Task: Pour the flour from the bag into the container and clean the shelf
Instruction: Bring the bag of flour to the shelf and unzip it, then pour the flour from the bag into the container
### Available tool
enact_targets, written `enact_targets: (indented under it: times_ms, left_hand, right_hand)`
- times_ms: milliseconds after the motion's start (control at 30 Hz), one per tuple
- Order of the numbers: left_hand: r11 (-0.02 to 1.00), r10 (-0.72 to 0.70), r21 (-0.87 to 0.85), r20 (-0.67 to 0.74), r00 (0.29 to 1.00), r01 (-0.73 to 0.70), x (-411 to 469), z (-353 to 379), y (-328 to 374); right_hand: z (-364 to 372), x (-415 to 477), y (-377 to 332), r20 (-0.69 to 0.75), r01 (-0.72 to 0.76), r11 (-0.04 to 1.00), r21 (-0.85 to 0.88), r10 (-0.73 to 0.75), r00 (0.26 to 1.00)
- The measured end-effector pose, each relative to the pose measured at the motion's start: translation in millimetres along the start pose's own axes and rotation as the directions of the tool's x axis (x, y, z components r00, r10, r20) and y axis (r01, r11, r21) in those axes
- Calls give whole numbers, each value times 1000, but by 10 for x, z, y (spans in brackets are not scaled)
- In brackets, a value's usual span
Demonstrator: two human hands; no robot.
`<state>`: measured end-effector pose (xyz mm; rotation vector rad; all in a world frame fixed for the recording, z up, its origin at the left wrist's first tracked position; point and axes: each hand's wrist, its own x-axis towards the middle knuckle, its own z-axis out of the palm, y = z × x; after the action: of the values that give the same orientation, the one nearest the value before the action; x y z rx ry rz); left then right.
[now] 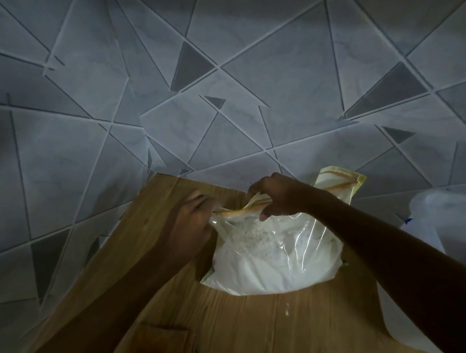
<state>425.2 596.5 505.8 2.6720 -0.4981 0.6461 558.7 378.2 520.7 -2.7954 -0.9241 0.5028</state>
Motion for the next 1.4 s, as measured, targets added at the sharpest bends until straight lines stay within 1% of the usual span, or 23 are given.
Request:
enact_targets:
  times_ms: [133,233,333,467,567,600,633,700,733,767,800,833,900,933,1000,1033,1100,1200,1267,1333,1400]
  left_hand:
    - [999,-34,-18,1,999,34,-20,46,-11]
    - [999,-38,-8,-22,999,38,-26,62,6]
    - [999,-38,-12,-49,998,38,-40,46,41]
    - [999,-31,-42,-68,997,28,-80,51,61]
    - [999,12,-48,-53,999,-14,-97,68,35]
    - [996,9,-83,-73,997,-15,-106,78,29]
    - [988,-33,-151,-106,994,16,-124,99,29]
    - [930,-205,-339,-166,965,140,-179,154,73]
    - [875,-306,-440,-179,935,202,-216,191,102]
    - [801,-408,-535,-159,899,269,-271,252,111]
    - [712,-498,-615,-101,861,339,-318,300,127]
    - [610,-566,-677,-8,824,412,-367,362,124]
    - [425,-618,-741,182,765,520,-459,502,92]
    - [361,-609,-753,257,751,550,-496,555,88]
    - [286,-575,-762,348,740,581,-553,621,102]
    - [273,-567,-767,359,741,580,-572,652,107]
    - [287,-557,-763,359,749,580,-572,698,113]
    - [285,-595,-747,354,722,601,-534,797,111]
    - [252,-635,-731,370,679,634,-525,821,130]
    - [217,-652,-693,422,630,688,-537,831,157]
    - [238,-663,-628,452,597,741,-629,930,99]
  right_hand:
    - [59,-96,2,-15,9,1000,-11,-10,1000]
    - [87,-153,-8,44,-18,1000,-14,19,999]
    - [127,-160,-24,62,-46,998,-39,49,997]
    - [171,-178,-4,-4,-62,997,-35,62,998]
    - [234,-203,34,-74,-73,996,-42,69,995]
    - [261,-207,41,-88,-78,996,-39,75,993]
    - [286,-207,48,-104,-83,996,-37,79,991]
    - [314,-218,43,-129,-83,996,-40,78,989]
    - [323,-229,35,-137,-86,996,-37,80,987]
    - [328,-248,19,-144,-87,995,-39,81,986]
    - [331,-252,23,-154,-86,996,-35,80,985]
    - [324,-275,13,-157,-90,996,-24,86,984]
    - [308,-325,-10,-177,-106,994,-7,103,979]
    - [302,-355,-18,-199,-107,994,-18,101,975]
    - [306,-415,-42,-259,-108,992,-64,88,962]
    - [319,-448,-53,-296,-110,991,-82,81,952]
    - [372,-489,-47,-373,-114,991,-70,80,925]
    - [453,-486,-56,-449,-165,985,-48,126,885]
    - [489,-455,-70,-501,-162,986,-38,122,857]
    - [506,-427,-76,-557,-146,989,-28,106,824]
    - [513,-399,-55,-604,-117,993,-4,91,792]
